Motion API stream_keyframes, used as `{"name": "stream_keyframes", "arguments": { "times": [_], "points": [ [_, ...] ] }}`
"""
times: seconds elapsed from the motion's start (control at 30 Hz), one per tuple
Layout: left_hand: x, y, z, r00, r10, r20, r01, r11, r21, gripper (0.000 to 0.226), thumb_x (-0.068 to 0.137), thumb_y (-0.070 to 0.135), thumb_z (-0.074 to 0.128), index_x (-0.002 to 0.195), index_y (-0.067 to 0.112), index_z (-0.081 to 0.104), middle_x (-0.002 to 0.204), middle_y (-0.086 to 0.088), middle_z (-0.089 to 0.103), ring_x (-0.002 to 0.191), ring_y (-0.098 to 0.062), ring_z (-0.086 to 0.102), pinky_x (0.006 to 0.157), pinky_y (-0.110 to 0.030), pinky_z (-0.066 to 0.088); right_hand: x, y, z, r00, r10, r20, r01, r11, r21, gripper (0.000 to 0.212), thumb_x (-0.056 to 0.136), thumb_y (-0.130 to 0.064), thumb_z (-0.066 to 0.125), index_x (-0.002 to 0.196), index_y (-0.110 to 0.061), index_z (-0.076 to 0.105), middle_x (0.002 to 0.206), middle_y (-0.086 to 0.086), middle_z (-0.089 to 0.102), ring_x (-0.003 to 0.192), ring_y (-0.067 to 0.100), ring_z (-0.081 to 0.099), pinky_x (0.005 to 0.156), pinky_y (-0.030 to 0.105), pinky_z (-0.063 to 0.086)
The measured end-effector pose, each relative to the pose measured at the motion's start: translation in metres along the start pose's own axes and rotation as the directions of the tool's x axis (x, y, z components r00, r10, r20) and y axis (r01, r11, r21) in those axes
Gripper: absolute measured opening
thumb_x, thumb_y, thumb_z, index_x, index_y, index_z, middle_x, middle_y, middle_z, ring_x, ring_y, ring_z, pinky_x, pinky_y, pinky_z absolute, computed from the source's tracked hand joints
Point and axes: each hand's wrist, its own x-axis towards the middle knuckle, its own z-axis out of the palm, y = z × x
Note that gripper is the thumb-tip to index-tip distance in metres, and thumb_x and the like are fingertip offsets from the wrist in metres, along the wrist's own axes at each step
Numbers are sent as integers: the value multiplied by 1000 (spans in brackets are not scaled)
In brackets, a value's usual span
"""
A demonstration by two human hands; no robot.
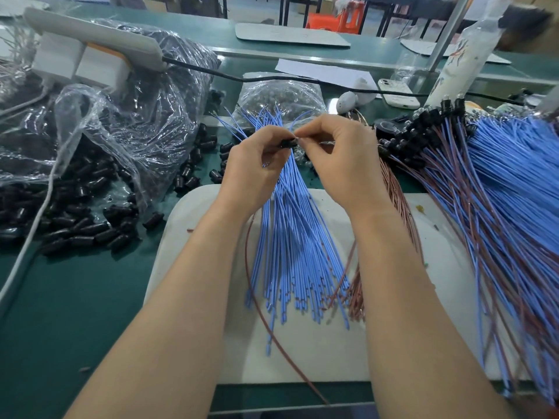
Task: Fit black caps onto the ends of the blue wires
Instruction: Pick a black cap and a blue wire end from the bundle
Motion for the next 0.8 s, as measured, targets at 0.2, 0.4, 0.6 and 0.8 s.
{"name": "stream_keyframes", "arguments": {
  "times": [0.2, 0.4, 0.6, 0.8],
  "points": [
    [0, 1, 1, 998, 60, -8, -59, 991, 116, 21, 90, 1, 55, 107, 8, 67, 96, -2, 70, 91, -14, 65, 88, -25, 50, 1, -1, 3, 1000, 19, -20, -20, 998, -52, 15, 86, -4, 64, 94, -9, 75, 83, -1, 69, 80, 11, 66, 82, 24, 52],
    [2, 0, 0, 998, 63, 16, -65, 955, 289, 20, 92, 18, 59, 109, 17, 68, 96, 3, 68, 92, -15, 53, 79, -9, 37, 3, 6, -5, 996, 93, -5, -93, 995, -24, 13, 85, -7, 66, 93, -11, 75, 76, -9, 65, 73, 3, 62, 77, 14, 49],
    [0, -2, 1, 998, -55, 39, 42, 957, 285, 15, 92, 25, 59, 106, 24, 65, 90, 10, 70, 84, -10, 56, 86, -29, 41, 3, 11, -1, 988, 137, 66, -134, 990, -54, 12, 85, -8, 67, 93, -13, 76, 71, -11, 62, 66, -2, 57, 74, 16, 48],
    [1, 0, -1, 997, 14, 74, -34, 961, 273, 14, 91, 16, 60, 103, 16, 67, 81, 5, 69, 65, 16, 48, 60, -2, 31, 4, 14, -5, 983, 158, 98, -159, 987, 5, 12, 85, -8, 68, 92, -14, 75, 76, -4, 69, 75, 11, 65, 78, 27, 54]
  ]
}}
